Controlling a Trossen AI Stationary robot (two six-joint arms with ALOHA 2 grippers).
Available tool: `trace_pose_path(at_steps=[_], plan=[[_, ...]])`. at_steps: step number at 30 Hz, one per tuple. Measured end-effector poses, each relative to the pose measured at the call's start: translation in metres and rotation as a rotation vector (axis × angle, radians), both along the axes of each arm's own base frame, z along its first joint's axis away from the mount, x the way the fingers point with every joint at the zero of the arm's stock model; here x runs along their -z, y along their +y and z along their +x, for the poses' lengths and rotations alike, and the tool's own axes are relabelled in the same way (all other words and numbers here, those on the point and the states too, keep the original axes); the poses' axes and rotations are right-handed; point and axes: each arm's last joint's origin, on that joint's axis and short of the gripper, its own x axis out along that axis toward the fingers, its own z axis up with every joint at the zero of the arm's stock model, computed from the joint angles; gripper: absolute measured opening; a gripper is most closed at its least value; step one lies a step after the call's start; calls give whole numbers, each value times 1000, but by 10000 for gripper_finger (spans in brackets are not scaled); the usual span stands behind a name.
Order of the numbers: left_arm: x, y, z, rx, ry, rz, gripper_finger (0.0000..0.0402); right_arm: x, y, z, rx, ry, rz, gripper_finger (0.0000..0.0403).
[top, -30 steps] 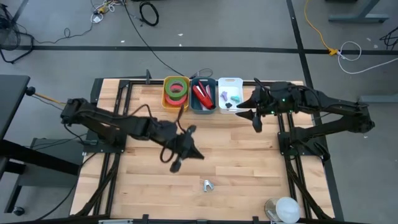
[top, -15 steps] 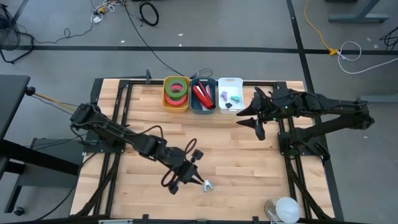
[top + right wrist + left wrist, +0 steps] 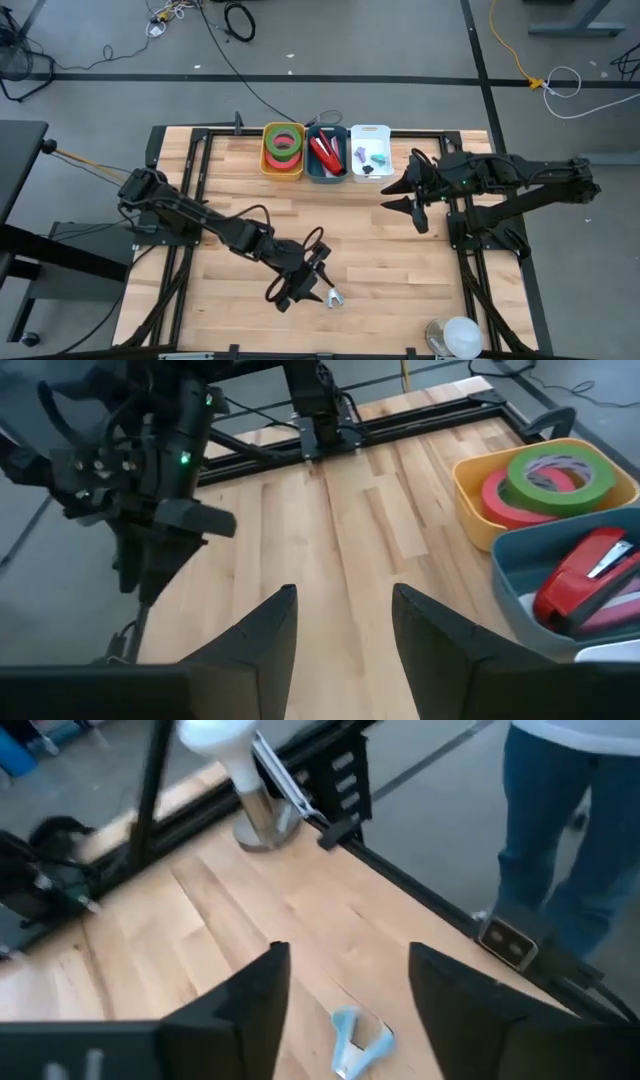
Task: Pick and place Stapler, Stapler remover, tape
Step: Put the light blue staple remover into the white bin
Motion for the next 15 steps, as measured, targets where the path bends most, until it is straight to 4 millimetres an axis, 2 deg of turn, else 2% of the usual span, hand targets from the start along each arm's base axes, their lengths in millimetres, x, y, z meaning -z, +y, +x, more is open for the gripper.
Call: trace_pose_path(at_steps=[3, 9, 15], plan=[[-8, 0, 6, -14, 6, 0, 234, 0, 2, 0, -9, 0, 5, 164], [1, -3, 21, -32, 164, 84, 256, 0, 4, 0, -9, -1, -4, 164], [30, -12, 35, 60, 272, 239, 253, 0, 3, -1, 0, 3, -15, 164]])
